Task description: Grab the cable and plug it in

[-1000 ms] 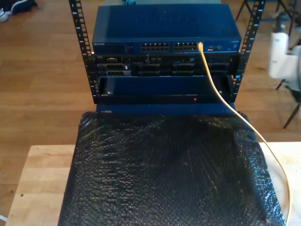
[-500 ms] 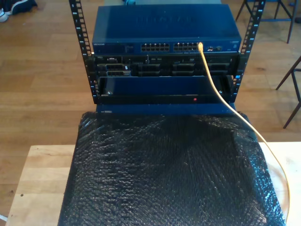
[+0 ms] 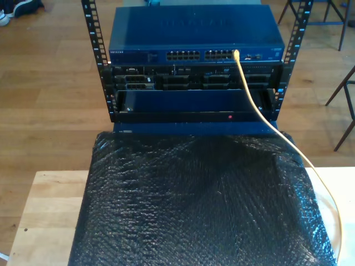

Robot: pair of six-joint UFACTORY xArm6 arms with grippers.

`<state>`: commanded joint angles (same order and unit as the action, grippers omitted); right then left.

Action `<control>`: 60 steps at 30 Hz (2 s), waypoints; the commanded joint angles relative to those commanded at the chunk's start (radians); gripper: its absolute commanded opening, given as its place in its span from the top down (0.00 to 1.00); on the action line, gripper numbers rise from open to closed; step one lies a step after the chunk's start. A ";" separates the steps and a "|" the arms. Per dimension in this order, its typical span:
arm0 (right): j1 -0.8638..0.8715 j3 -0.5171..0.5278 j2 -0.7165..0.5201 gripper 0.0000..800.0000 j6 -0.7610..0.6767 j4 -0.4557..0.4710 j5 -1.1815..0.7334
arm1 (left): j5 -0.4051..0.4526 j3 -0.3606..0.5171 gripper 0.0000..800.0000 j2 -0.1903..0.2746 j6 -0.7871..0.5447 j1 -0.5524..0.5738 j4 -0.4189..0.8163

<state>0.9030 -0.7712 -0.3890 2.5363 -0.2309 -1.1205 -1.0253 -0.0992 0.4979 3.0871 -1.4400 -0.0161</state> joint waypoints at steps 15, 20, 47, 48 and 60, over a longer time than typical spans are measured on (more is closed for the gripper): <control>0.285 0.201 -0.181 0.01 0.278 0.104 -0.126 | 0.000 0.000 0.00 0.000 0.000 0.000 0.000; 0.371 0.239 -0.199 0.01 0.384 0.124 -0.167 | 0.000 0.000 0.00 0.000 0.000 0.000 0.000; 0.519 0.566 -0.304 0.00 0.526 0.130 -0.009 | 0.000 0.000 0.00 0.000 0.000 0.000 0.000; 0.519 0.575 -0.304 0.00 0.526 0.132 0.009 | 0.000 0.000 0.00 0.000 0.000 0.000 0.000; 0.517 0.592 -0.328 0.00 0.525 0.161 0.015 | 0.000 0.000 0.00 0.000 0.000 0.000 0.000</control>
<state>1.4200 -0.1789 -0.7173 3.0610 -0.0698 -1.1051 -1.0253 -0.0992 0.4979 3.0871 -1.4400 -0.0161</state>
